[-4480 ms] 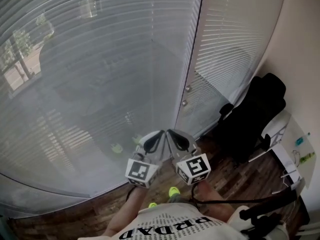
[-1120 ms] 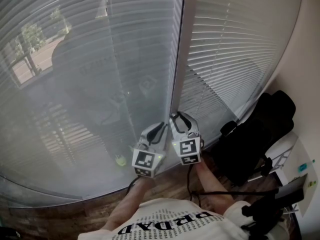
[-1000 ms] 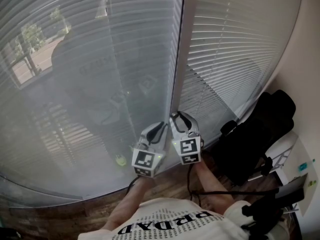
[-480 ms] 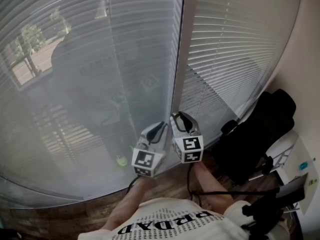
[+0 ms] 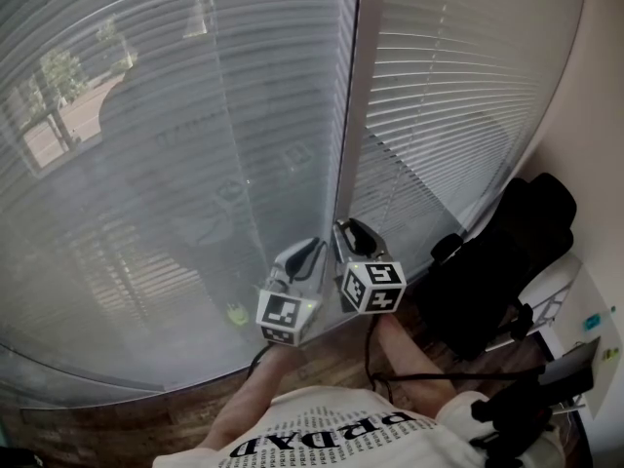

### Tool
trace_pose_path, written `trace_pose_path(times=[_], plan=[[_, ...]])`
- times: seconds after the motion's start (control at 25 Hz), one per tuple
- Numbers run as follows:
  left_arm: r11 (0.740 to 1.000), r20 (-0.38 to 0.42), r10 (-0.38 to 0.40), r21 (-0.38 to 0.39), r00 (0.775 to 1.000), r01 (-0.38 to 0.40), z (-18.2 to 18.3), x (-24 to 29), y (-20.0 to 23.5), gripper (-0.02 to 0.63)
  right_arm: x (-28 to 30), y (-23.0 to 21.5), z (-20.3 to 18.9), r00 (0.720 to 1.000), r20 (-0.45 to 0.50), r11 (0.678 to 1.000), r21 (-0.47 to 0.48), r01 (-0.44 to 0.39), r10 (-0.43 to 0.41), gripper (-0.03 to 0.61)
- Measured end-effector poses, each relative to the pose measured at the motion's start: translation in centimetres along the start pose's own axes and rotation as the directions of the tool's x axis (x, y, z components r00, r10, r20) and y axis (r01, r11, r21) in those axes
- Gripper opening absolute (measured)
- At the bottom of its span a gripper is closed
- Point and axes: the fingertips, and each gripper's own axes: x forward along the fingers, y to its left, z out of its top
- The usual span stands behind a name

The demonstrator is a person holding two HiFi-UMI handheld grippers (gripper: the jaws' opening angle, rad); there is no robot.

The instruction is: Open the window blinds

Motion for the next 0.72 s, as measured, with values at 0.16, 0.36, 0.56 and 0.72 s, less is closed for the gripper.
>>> trace_pose_path(times=[0.16,0.36,0.56,0.72], plan=[[1.000,-0.006,-0.003,0.000,1.000,0.003,-0.2,-0.1,0.0,0.034,0.0,0.0,0.0,1.000,0.001,1.000,-0.026,0.003,-0.003,0.133],[1.000,-0.006,-0.005,-0.003,1.000,0.005,-0.3,-0.1,0.1,0.034,-0.1,0.2,0.2,1.000,-0.017,0.975,-0.224,0.001,-0.004,0.135],[1.000,-0.002,-0.010,-0.008,1.000,0.010,-0.3,0.1,-0.1,0.034,-0.4,0.9,0.8,1.000,-0.025,0.913,-0.407,-0.014,0.004,0.147],[1.000,-0.002,-0.014,-0.009,1.000,0.014,-0.3,0.1,-0.1,0.034,-0.1,1.4,0.3,0.998,-0.056,0.822,-0.570,-0.024,-0.009,0.153]])
